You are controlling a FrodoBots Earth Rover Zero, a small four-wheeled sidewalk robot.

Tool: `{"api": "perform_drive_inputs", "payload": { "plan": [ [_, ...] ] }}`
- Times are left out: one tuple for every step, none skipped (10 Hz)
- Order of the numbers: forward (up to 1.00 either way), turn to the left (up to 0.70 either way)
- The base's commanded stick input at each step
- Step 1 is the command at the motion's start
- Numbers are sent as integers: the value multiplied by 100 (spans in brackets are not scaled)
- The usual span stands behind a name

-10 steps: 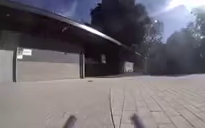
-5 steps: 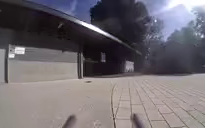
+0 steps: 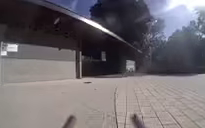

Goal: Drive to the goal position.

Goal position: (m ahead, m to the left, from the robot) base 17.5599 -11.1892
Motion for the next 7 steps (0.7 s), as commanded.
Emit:
{"api": "perform_drive_inputs", "payload": {
  "plan": [
    [100, 0],
    [100, 0],
    [100, 0],
    [100, 0],
    [100, 0],
    [100, 0],
    [100, 0]
  ]
}}
